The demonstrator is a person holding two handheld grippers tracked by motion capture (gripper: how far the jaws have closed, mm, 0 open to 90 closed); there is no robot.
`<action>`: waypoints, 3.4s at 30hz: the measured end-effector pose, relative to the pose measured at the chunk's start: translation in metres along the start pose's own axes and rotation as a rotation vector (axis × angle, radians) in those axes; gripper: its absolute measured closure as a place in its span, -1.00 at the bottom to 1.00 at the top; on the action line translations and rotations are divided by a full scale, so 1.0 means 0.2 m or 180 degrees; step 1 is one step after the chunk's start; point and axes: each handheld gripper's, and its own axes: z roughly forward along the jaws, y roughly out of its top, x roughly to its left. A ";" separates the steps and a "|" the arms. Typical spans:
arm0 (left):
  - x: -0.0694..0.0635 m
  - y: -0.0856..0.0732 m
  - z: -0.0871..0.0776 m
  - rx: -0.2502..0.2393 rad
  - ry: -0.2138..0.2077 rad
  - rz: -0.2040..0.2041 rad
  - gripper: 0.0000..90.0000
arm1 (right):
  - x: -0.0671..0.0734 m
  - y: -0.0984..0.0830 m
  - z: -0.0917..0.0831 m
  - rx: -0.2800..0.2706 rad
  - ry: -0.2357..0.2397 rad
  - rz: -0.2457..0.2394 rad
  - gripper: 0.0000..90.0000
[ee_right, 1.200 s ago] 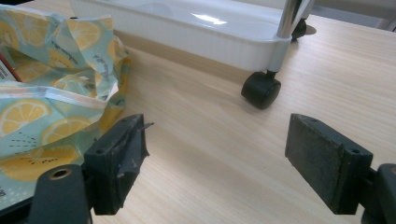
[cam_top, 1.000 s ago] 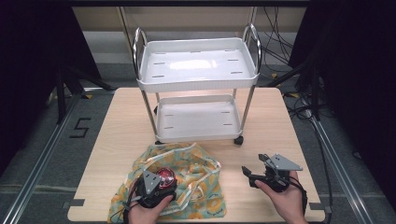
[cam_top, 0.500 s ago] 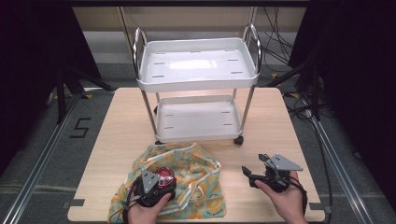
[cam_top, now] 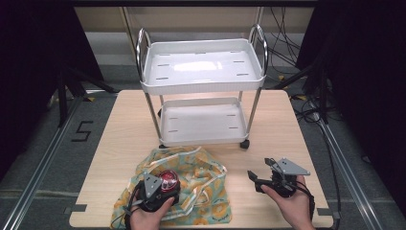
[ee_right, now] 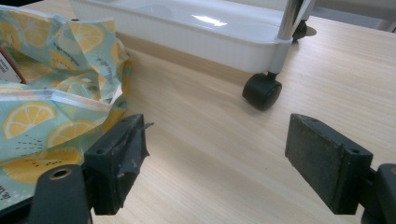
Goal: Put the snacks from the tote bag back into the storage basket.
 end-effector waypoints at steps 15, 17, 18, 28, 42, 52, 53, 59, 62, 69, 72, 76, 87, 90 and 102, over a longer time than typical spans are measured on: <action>0.00 0.05 -0.04 -0.0146 0.0023 0.0059 -0.50 | -0.02 0.01 0.00 -0.0068 0.0026 -0.0149 -0.52; 0.00 0.05 -0.05 -0.0159 0.0011 0.0050 -0.50 | -0.02 0.01 0.00 -0.0088 0.0022 -0.0116 -0.52; 0.00 0.05 -0.05 -0.0163 0.0026 0.0050 -0.50 | -0.02 0.01 0.00 -0.0088 0.0022 -0.0116 -0.52; 0.00 0.08 -0.07 -0.0207 0.0022 0.0087 -0.50 | -0.02 0.01 0.00 -0.0094 0.0016 -0.0110 -0.52; -0.01 0.12 -0.07 -0.0265 0.0018 0.0106 -0.50 | -0.02 0.01 0.00 -0.0089 0.0011 -0.0113 -0.52; -0.02 0.14 -0.07 -0.0278 0.0042 0.0117 -0.50 | -0.02 0.01 0.00 -0.0094 0.0011 -0.0116 -0.52; -0.02 0.14 -0.07 -0.0278 0.0042 0.0117 -0.50 | -0.02 0.01 0.00 -0.0092 0.0009 -0.0116 -0.52; -0.02 0.15 -0.06 -0.0290 0.0063 0.0113 -0.50 | -0.02 0.01 0.00 -0.0095 0.0011 -0.0108 -0.52; -0.02 0.16 -0.06 -0.0311 0.0052 0.0094 -0.50 | 0.00 0.01 -0.01 -0.0056 -0.0025 -0.0010 -0.52; -0.03 0.18 -0.05 -0.0306 0.0079 0.0090 -0.50 | -0.01 0.01 -0.01 -0.0051 -0.0034 -0.0084 -0.52; -0.03 0.18 -0.05 -0.0310 0.0079 0.0106 -0.50 | -0.01 0.00 -0.01 -0.0038 -0.0033 -0.0037 -0.52; -0.04 0.19 -0.05 -0.0326 0.0090 0.0089 -0.50 | 0.00 0.01 -0.01 -0.0067 -0.0032 -0.0002 -0.52; -0.04 0.21 -0.04 -0.0347 0.0093 0.0083 -0.50 | 0.00 0.01 0.00 -0.0075 -0.0012 -0.0011 -0.52; -0.04 0.22 -0.04 -0.0372 0.0091 0.0071 -0.50 | 0.00 0.01 -0.01 -0.0085 -0.0013 -0.0005 -0.52; -0.03 0.24 -0.03 -0.0350 0.0128 0.0059 -0.50 | 0.00 0.01 0.00 -0.0093 -0.0014 0.0004 -0.52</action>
